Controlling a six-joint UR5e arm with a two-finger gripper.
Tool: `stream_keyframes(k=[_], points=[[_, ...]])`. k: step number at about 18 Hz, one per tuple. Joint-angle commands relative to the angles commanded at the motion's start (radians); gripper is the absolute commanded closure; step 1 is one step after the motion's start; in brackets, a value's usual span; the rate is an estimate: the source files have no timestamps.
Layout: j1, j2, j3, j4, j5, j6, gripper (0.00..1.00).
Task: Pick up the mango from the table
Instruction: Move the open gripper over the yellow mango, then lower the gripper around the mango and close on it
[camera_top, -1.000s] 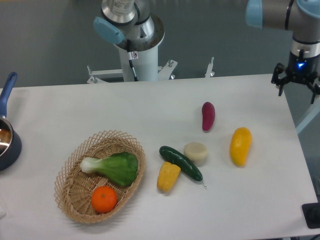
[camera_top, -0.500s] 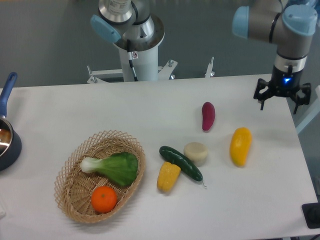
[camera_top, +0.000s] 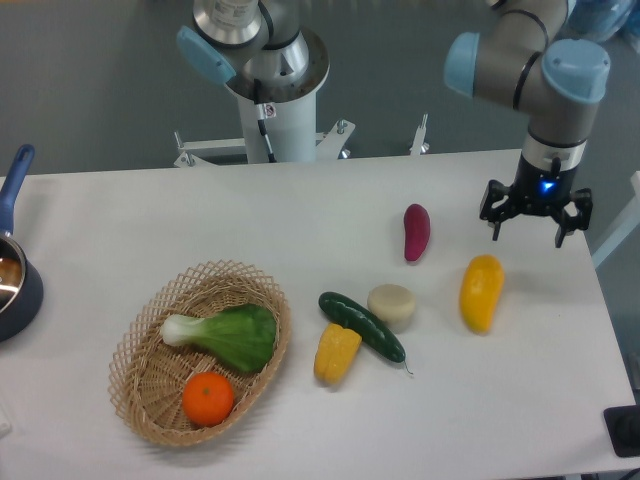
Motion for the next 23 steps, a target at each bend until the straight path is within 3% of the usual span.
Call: stream_keyframes(k=[4, 17, 23], points=[[-0.012, -0.040, 0.003, 0.002, 0.003, 0.002, 0.00], [-0.051, -0.087, 0.002, 0.002, 0.005, 0.002, 0.00], [-0.074, -0.104, 0.011, 0.003, 0.083, 0.011, 0.00]])
